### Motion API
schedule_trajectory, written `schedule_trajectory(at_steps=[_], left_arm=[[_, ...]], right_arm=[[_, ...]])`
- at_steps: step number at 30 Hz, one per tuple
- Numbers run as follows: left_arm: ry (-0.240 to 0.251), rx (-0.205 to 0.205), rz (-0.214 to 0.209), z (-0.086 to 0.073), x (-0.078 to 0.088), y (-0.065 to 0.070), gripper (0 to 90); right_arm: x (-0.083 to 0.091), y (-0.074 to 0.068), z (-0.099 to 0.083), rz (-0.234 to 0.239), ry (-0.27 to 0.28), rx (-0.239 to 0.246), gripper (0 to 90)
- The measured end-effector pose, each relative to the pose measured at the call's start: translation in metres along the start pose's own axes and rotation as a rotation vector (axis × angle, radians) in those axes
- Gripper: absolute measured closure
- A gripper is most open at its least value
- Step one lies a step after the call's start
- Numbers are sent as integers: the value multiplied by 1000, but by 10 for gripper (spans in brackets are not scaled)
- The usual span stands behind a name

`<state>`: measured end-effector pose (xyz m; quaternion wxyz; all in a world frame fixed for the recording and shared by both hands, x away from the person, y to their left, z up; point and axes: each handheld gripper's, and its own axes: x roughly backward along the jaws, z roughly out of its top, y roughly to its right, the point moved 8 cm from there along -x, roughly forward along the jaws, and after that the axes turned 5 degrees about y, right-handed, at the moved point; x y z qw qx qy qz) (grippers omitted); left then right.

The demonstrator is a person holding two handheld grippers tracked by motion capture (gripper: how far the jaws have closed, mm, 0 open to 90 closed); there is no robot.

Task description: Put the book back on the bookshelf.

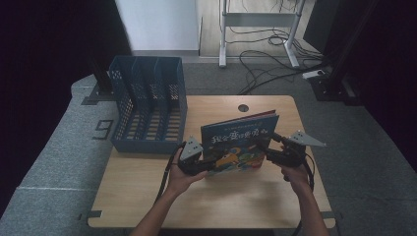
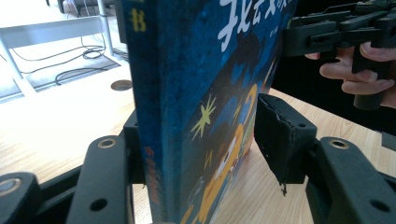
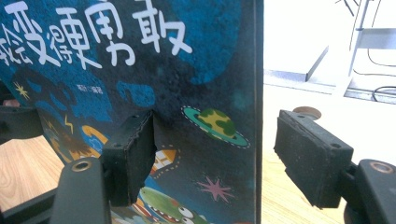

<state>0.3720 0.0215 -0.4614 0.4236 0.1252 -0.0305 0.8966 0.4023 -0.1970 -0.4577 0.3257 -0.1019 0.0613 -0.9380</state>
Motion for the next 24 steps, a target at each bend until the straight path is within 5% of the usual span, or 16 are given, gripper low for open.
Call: schedule_trajectory(at_steps=[14,24], left_arm=[[16,-5,20,1,0,1,476],[22,6,-28,5,5,3,577]], right_arm=[[-7,-5,-2,-1,-17,0,301],[-8,-9,-2,16,-20,6,304]])
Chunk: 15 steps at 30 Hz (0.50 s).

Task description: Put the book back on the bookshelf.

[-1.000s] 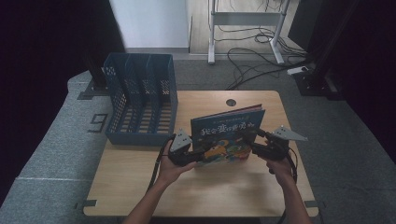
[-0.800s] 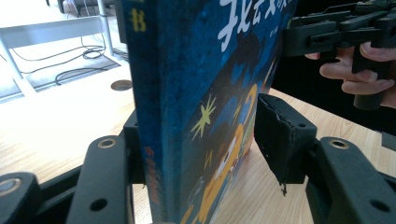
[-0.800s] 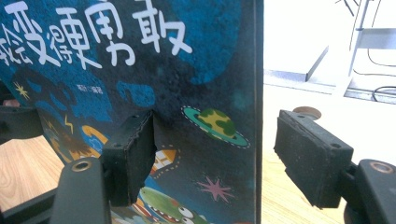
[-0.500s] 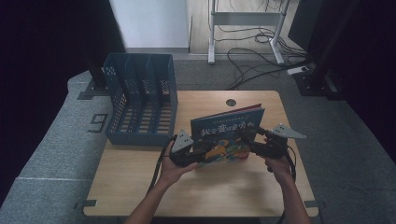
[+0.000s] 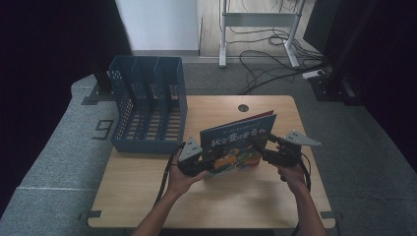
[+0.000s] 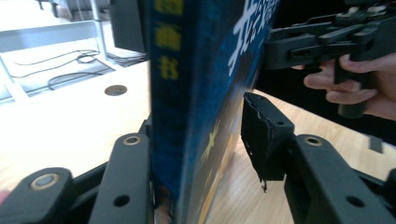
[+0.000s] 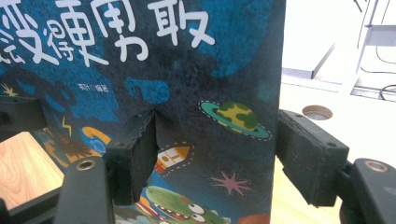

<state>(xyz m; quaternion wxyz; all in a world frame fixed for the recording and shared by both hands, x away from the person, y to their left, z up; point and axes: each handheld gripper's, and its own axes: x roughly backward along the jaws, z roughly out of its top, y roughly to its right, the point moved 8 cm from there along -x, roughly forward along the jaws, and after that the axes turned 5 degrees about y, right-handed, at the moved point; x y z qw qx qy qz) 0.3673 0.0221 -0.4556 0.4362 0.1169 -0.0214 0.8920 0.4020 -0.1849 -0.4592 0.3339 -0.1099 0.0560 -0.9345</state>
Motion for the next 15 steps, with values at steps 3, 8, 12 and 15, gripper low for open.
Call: schedule_trajectory(at_steps=[3,8,12,15], left_arm=[[1,-16,5,1,0,1,578],[-4,-19,-20,2,0,2,584],[-1,-26,-17,2,0,2,578],[23,-30,-15,4,1,3,574]], right_arm=[[-1,-1,0,1,1,2,305],[-4,-3,1,5,-2,9,303],[-6,-5,0,18,-4,10,310],[-8,-10,0,30,-7,23,308]])
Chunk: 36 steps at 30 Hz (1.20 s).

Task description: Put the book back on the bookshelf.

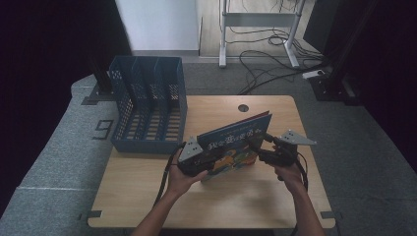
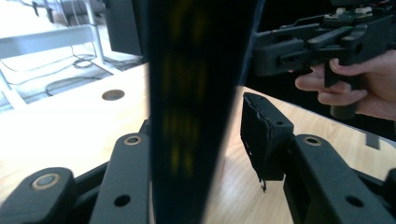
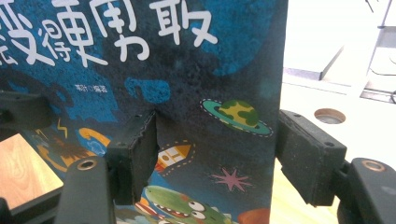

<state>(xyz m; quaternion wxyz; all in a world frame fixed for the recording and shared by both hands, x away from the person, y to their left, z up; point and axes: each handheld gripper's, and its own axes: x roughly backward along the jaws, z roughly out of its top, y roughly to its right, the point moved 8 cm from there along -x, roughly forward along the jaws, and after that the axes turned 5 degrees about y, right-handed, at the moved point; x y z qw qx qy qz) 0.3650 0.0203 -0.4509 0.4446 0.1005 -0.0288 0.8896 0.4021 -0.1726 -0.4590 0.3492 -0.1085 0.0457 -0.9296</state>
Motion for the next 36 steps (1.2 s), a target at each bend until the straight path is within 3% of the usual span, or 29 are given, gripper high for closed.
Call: schedule_trajectory(at_steps=[3,6,10,19,23,36], left_arm=[[1,-2,7,0,0,0,590],[3,9,-27,0,1,2,641],[9,0,-41,0,4,6,732],[18,-8,-64,-1,8,9,786],[31,-33,-44,-2,9,10,809],[36,24,-55,-2,9,10,794]], right_arm=[[-1,-1,0,1,-1,-1,309],[-1,-1,0,-1,-4,1,309],[-4,-2,0,-6,-5,5,295],[-11,-7,0,1,-8,12,244],[-9,-6,-1,-13,12,-17,235],[3,-3,-28,-15,18,-69,231]])
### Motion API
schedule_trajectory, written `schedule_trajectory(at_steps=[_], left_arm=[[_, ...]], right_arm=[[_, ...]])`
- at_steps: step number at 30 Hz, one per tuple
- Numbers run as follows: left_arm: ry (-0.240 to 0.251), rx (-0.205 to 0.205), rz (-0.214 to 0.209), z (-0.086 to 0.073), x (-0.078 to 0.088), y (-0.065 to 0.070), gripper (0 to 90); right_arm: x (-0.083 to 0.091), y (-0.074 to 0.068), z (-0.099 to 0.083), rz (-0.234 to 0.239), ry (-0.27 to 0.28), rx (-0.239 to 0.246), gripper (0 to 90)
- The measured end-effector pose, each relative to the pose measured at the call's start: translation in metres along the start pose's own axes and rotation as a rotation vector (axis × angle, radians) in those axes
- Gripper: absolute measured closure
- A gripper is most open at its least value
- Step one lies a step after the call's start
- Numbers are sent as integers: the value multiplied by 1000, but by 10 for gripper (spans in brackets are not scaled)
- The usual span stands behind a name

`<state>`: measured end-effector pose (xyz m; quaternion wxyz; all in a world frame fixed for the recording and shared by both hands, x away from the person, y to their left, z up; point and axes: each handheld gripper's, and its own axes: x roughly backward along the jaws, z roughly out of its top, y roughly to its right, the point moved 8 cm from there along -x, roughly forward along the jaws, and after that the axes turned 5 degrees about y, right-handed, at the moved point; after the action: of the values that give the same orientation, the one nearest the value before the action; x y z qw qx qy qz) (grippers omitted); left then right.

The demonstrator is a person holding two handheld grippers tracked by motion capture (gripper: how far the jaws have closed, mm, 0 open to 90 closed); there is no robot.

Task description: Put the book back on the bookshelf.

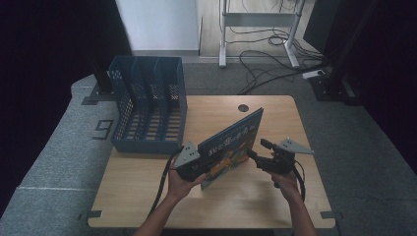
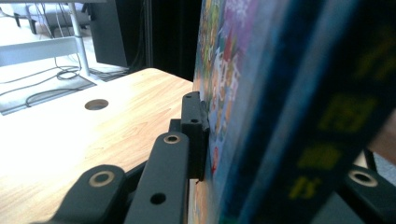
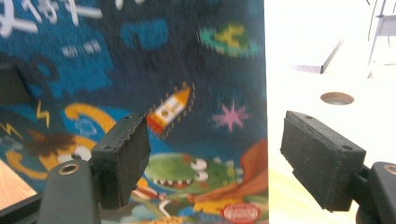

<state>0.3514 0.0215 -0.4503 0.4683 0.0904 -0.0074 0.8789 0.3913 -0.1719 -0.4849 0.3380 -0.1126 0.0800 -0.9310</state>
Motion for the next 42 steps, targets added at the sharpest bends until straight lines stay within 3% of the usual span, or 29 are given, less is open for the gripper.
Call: schedule_trajectory(at_steps=[6,24,32,42], left_arm=[[5,36,-7,1,-2,0,764],[-11,-35,-10,0,-1,6,796],[-10,-36,-18,-1,3,7,798],[-12,-20,-21,-1,5,3,798]], right_arm=[[0,1,-6,2,-15,0,229],[-6,-1,13,1,-14,26,206],[-8,-3,29,7,7,32,180],[-16,-15,47,68,27,49,164]])
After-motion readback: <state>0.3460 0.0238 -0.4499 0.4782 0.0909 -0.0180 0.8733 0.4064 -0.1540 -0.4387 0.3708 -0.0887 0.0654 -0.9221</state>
